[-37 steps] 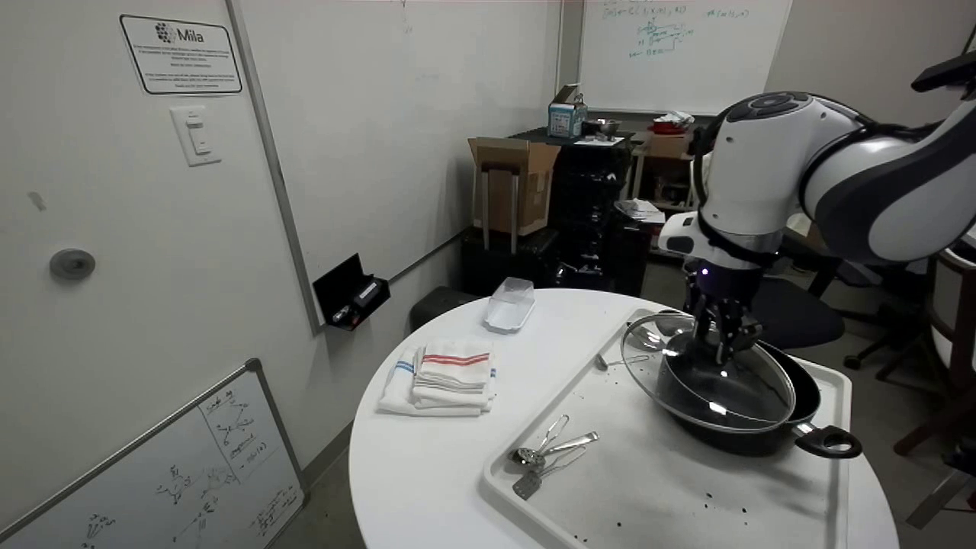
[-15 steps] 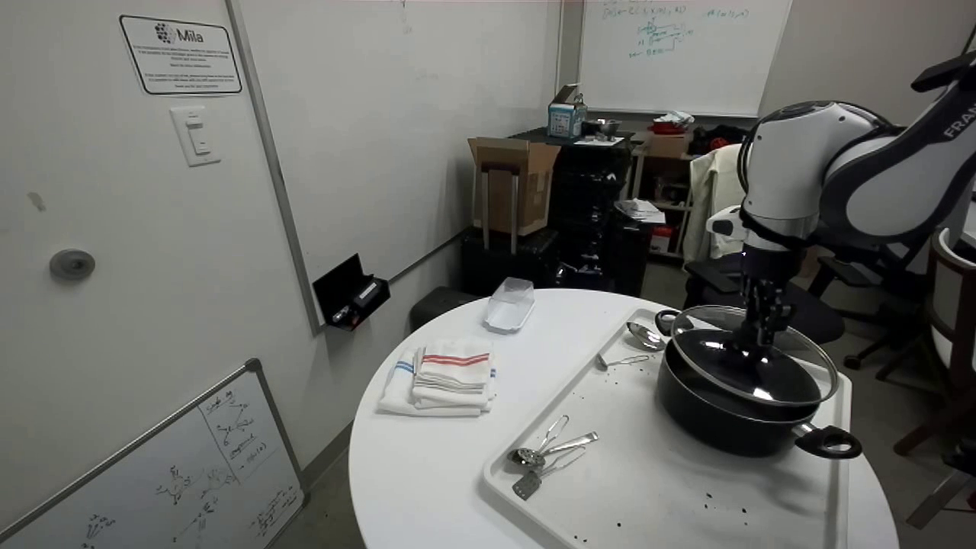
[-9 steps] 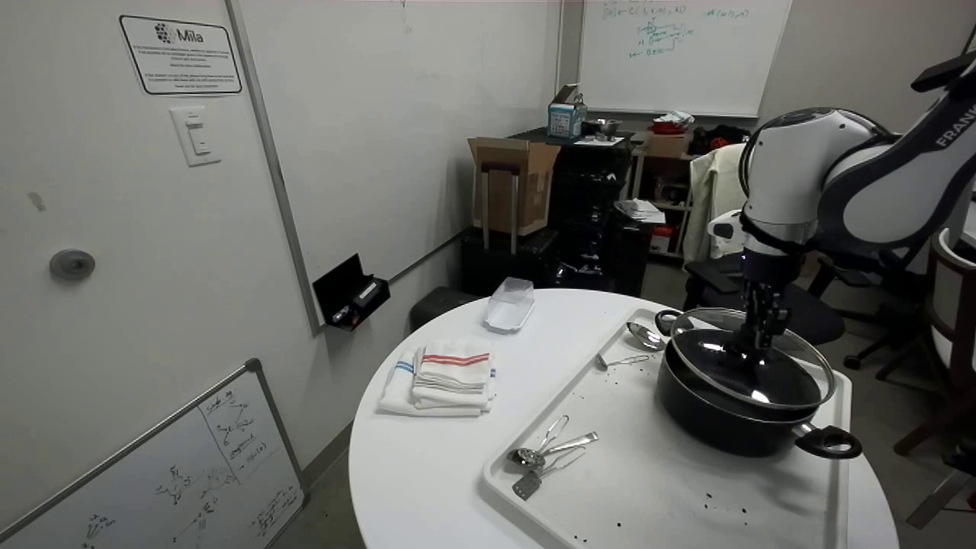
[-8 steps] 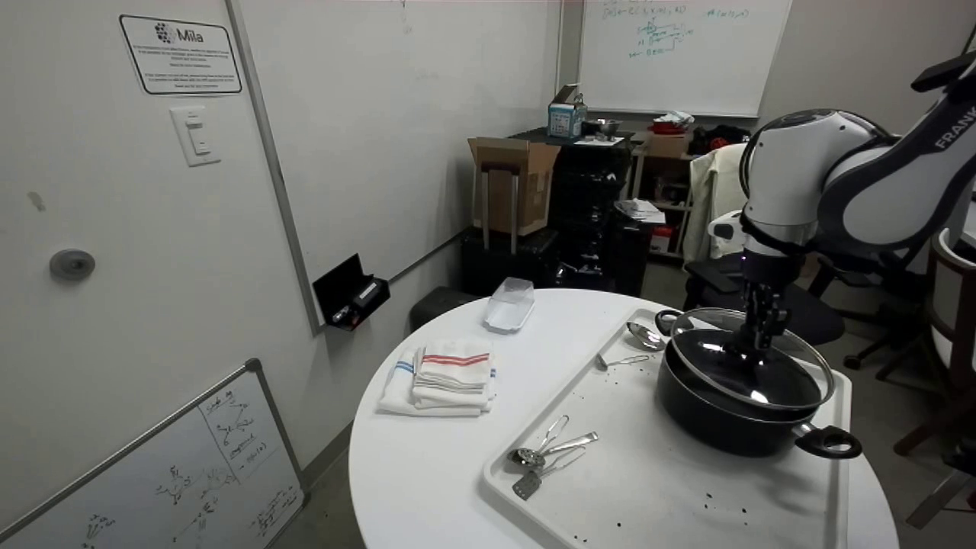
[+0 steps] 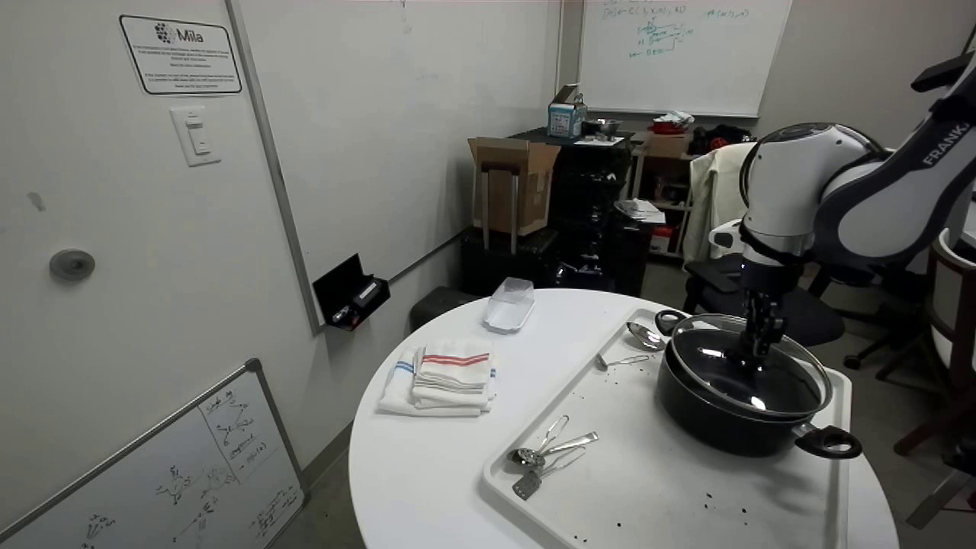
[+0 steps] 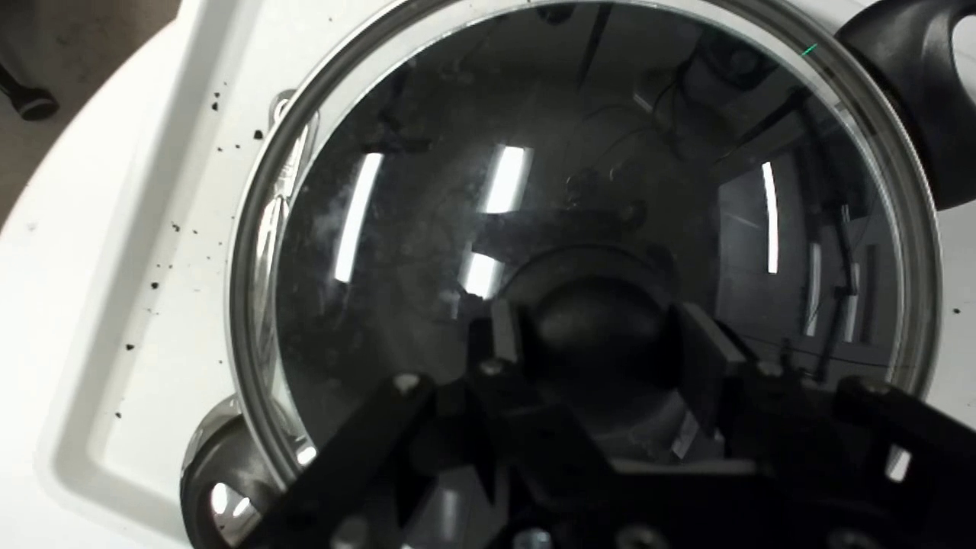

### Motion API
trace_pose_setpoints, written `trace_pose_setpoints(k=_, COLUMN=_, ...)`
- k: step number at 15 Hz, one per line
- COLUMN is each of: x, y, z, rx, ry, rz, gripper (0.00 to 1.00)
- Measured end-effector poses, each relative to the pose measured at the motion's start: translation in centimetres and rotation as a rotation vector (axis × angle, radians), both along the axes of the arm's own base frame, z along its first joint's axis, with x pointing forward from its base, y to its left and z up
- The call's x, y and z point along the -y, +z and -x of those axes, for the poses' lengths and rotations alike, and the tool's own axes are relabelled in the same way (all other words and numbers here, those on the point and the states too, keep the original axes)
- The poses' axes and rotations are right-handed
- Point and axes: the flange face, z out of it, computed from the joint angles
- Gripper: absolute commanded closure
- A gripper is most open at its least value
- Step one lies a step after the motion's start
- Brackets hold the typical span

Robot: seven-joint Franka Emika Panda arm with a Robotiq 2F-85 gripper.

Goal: Put the glass lid on the black pot

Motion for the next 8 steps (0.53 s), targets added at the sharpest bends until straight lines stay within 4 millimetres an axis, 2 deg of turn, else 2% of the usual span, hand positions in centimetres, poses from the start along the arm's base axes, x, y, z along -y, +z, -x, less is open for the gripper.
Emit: trace_pose_setpoints(k=8, x=0.07, y=-0.6, z=-0.36, rx=-0.001, ry=-0.008, rz=0.0, gripper=0.75)
